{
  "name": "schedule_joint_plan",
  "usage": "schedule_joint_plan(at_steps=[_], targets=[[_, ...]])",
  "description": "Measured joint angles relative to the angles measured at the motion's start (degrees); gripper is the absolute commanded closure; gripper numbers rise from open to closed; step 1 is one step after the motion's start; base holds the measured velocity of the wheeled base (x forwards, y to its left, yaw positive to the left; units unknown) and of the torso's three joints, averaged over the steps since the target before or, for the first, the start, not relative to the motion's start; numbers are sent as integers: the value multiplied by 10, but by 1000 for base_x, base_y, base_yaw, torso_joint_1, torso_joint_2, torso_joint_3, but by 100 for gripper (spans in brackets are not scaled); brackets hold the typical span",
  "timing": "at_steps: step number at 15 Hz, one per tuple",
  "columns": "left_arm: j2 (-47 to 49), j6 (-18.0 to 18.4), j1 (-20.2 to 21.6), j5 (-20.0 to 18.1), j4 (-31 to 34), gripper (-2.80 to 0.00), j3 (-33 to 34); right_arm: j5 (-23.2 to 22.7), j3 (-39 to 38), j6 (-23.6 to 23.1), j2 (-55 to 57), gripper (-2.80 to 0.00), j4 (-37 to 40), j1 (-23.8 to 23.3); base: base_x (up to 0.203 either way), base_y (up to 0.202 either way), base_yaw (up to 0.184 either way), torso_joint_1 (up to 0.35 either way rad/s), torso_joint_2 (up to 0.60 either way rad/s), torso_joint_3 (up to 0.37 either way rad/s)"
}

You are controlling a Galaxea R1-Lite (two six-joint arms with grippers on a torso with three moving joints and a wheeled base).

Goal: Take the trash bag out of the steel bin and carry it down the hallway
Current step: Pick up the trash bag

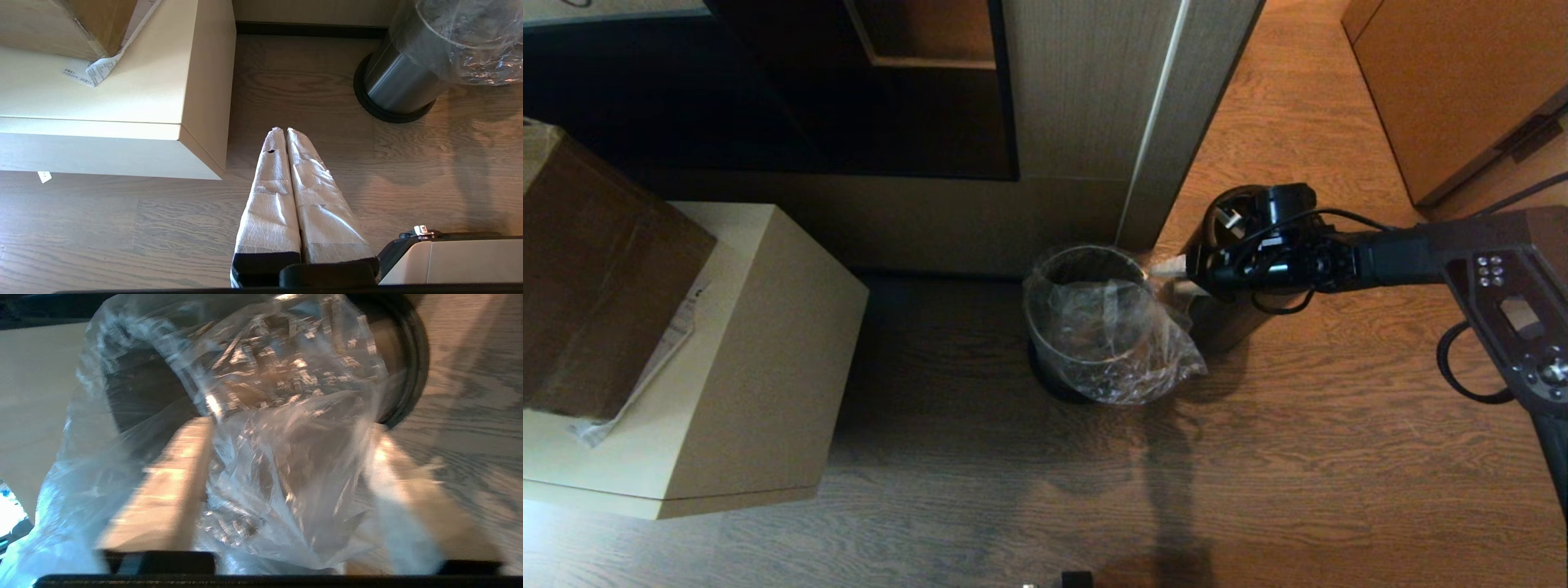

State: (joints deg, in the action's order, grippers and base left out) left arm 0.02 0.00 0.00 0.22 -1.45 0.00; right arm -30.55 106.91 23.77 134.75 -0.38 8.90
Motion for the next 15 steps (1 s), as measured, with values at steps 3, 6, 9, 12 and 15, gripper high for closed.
schedule_joint_plan(at_steps=[3, 6, 9, 12, 15], targets=[[0, 0, 0, 0, 0, 0, 0, 0, 1, 1, -1, 0, 2, 1, 0, 0, 0, 0, 0, 0], [0, 0, 0, 0, 0, 0, 0, 0, 1, 3, -4, 0, 5, 1, 0, 0, 0, 0, 0, 0], [0, 0, 0, 0, 0, 0, 0, 0, -3, 3, -12, 0, 8, 1, 0, 0, 0, 0, 0, 0], [0, 0, 0, 0, 0, 0, 0, 0, -8, 3, -34, 0, 21, 8, 0, 0, 0, 0, 0, 0], [0, 0, 0, 0, 0, 0, 0, 0, -10, 1, -63, 0, 63, 26, 0, 0, 0, 0, 0, 0]])
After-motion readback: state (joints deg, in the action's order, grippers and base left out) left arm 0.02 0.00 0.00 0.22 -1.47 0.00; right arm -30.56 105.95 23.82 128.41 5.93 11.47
